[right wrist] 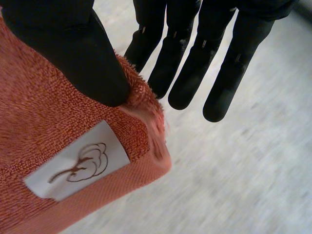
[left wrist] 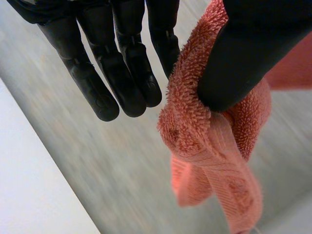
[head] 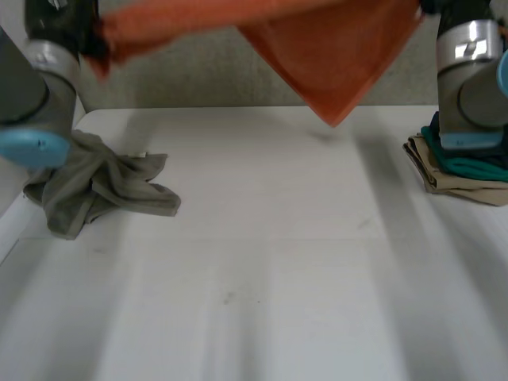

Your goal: Fold the laundry.

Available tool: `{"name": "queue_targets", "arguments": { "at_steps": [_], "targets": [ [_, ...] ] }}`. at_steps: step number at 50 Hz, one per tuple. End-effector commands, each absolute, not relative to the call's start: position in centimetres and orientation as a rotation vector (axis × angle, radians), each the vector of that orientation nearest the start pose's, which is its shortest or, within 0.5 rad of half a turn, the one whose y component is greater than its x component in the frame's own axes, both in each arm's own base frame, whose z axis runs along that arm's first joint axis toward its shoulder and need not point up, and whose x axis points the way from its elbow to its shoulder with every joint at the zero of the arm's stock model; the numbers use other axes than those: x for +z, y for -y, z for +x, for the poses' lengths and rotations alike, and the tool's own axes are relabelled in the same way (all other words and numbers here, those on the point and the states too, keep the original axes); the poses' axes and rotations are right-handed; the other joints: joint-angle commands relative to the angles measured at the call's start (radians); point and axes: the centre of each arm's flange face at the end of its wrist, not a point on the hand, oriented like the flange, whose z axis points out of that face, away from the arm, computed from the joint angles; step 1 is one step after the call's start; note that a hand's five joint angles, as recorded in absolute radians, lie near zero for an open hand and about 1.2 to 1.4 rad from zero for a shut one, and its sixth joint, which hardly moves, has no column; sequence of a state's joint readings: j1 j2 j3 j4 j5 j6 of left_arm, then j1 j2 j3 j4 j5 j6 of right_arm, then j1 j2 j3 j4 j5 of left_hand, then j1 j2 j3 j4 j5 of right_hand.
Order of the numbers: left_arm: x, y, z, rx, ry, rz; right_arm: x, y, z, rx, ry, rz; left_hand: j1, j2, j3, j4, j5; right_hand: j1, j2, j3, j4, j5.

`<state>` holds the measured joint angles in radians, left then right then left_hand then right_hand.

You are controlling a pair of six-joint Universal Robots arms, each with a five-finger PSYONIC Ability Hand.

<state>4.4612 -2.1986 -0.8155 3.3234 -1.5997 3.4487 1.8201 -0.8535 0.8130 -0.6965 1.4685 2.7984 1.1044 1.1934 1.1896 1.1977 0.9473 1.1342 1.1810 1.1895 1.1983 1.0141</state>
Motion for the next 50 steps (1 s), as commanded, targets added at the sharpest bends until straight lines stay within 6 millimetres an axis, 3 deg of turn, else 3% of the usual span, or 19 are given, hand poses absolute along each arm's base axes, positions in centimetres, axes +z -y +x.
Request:
{"name": "queue_targets", "arguments": {
  "at_steps": [1, 2, 7, 11, 16, 26, 34, 40, 43, 46, 50],
  "targets": [
    [23.2, 39.9, -24.5, -2.244, -2.092, 0.689, 26.1, 43.1, 25.9, -2.582, -1.6, -0.725, 0.292, 0.203, 0.207, 0.199, 0.274, 0.262, 0.215, 0.207, 0.198, 0.208],
    [21.2, 39.0, -24.8, -2.194, -2.171, 0.759, 24.3, 42.2, 25.9, -2.497, -1.674, -0.791, 0.269, 0.18, 0.184, 0.176, 0.251, 0.262, 0.215, 0.207, 0.198, 0.208],
    [16.9, 36.3, -25.1, -2.054, -2.347, 0.939, 19.4, 39.8, 25.1, -2.305, -1.897, -0.973, 0.125, 0.036, 0.04, 0.032, 0.108, 0.262, 0.215, 0.207, 0.198, 0.208],
    [15.2, 34.7, -25.0, -1.94, -2.392, 1.047, 16.9, 38.7, 23.7, -2.207, -2.05, -1.086, -0.139, -0.228, -0.224, -0.232, -0.156, 0.262, 0.215, 0.207, 0.198, 0.208],
    [15.7, 34.9, -23.6, -1.867, -2.317, 1.084, 15.0, 37.7, 22.5, -2.084, -2.168, -1.158, -0.81, -0.899, -0.895, -0.903, -0.827, 0.262, 0.215, 0.207, 0.198, 0.208],
    [18.7, 35.3, -21.9, -1.932, -2.275, 0.984, 15.2, 38.3, 21.9, -2.084, -2.19, -1.091, -0.78, -0.869, -0.865, -0.873, -0.797, 0.262, 0.215, 0.207, 0.198, 0.208],
    [16.9, 34.0, -20.3, -1.785, -2.468, 0.908, 15.8, 38.6, 21.4, -2.097, -2.192, -1.044, -0.439, -0.528, -0.524, -0.532, -0.456, 0.262, 0.215, 0.207, 0.198, 0.208],
    [15.1, 33.4, -20.4, -1.702, -2.545, 0.943, 15.4, 38.6, 21.4, -2.089, -2.198, -1.051, -0.225, -0.314, -0.31, -0.318, -0.242, 0.262, 0.215, 0.207, 0.198, 0.208],
    [14.8, 33.5, -20.7, -1.703, -2.552, 0.963, 15.4, 38.5, 21.5, -2.085, -2.201, -1.052, -0.277, -0.366, -0.362, -0.37, -0.295, 0.262, 0.215, 0.207, 0.198, 0.208],
    [14.4, 33.8, -21.2, -1.716, -2.55, 1.007, 15.4, 38.5, 21.5, -2.085, -2.201, -1.052, -0.685, -0.774, -0.77, -0.778, -0.702, 0.262, 0.215, 0.207, 0.198, 0.208],
    [14.0, 34.4, -22.0, -1.736, -2.52, 1.055, 15.4, 38.5, 21.5, -2.084, -2.201, -1.048, -0.691, -0.78, -0.777, -0.785, -0.709, 0.262, 0.215, 0.207, 0.198, 0.208]
  ]
}}
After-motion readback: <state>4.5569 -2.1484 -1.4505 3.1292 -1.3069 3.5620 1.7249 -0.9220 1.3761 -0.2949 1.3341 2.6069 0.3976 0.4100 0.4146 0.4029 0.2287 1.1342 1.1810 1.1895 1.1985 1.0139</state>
